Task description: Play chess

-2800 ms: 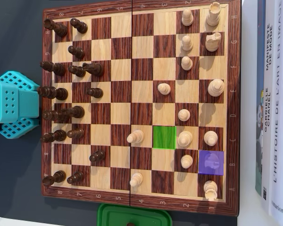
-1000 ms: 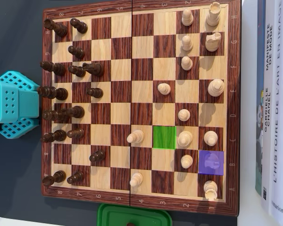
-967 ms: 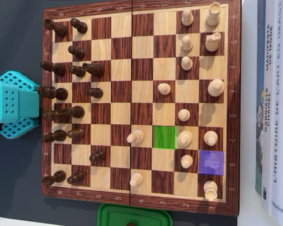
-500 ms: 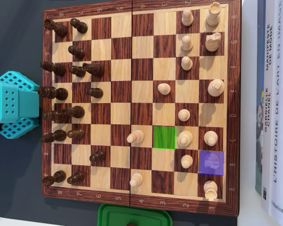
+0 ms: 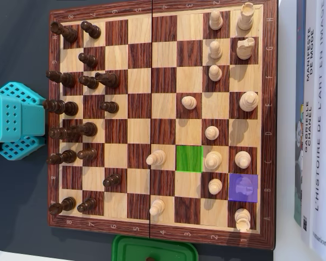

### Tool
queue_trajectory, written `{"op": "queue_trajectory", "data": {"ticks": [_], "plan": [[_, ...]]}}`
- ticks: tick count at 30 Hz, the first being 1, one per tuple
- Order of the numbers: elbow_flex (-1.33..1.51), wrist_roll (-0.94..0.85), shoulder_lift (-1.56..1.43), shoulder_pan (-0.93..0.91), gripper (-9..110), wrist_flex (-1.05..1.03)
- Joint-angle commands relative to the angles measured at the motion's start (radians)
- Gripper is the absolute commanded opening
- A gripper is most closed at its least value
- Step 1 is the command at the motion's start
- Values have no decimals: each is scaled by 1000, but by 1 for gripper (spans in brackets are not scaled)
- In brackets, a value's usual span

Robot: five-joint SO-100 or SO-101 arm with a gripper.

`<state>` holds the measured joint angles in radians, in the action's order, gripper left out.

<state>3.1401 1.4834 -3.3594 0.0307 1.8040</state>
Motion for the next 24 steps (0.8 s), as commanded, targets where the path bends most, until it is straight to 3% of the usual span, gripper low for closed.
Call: {"op": "queue_trajectory", "data": {"ticks": [1, 24], "plan": [[20, 3, 14, -2, 15, 0], [20, -5, 14, -2, 15, 0]]}}
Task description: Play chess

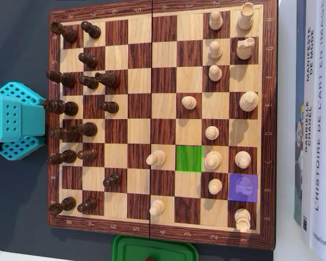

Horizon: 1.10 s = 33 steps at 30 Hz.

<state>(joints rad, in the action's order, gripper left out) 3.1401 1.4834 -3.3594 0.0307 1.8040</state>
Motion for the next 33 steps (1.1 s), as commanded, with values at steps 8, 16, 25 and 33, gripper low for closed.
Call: {"op": "queue_trajectory", "data": {"ticks": [8, 16, 25, 33], "plan": [[20, -6, 18, -5, 15, -6], [9, -8, 14, -5, 15, -199], [-35, -8, 14, -5, 15, -574], [-155, -8, 14, -5, 15, -1098]]}}
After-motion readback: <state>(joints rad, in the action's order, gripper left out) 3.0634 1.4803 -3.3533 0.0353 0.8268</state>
